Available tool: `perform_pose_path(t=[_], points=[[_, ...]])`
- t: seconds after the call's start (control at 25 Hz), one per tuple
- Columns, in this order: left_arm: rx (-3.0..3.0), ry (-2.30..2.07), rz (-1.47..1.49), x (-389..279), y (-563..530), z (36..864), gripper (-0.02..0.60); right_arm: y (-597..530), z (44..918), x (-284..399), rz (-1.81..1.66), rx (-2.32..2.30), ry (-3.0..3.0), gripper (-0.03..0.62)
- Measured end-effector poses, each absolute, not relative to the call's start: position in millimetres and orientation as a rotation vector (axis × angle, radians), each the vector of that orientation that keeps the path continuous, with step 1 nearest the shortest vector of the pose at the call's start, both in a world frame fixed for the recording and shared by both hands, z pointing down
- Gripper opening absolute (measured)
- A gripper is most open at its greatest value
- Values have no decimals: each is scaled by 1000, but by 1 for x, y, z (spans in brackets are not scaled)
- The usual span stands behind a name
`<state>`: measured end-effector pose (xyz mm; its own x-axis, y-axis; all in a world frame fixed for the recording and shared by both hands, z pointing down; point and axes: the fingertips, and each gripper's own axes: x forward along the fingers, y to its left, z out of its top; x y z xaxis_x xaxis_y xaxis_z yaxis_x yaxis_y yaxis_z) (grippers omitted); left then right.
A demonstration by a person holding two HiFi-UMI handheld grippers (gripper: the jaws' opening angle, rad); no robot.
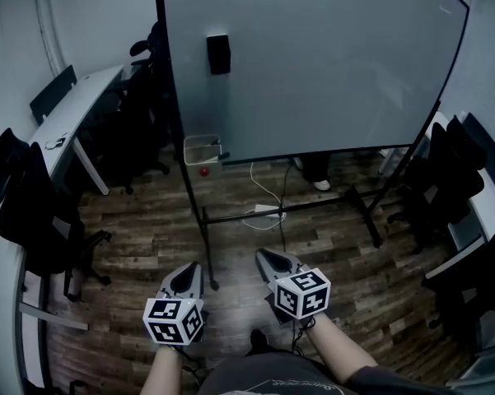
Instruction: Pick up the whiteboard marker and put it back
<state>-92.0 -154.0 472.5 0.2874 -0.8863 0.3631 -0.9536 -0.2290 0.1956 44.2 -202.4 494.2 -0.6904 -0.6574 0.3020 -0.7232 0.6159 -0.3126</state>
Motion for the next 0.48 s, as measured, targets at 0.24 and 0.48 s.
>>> perform_pose_path(t=[0.24, 0.48], points=[[2159, -1691, 261, -86, -187, 480, 14, -242, 498, 58, 619, 1118, -2698, 26], [2127, -1740, 232, -87, -202, 476, 14, -264, 498, 58, 643, 1108, -2716, 26]])
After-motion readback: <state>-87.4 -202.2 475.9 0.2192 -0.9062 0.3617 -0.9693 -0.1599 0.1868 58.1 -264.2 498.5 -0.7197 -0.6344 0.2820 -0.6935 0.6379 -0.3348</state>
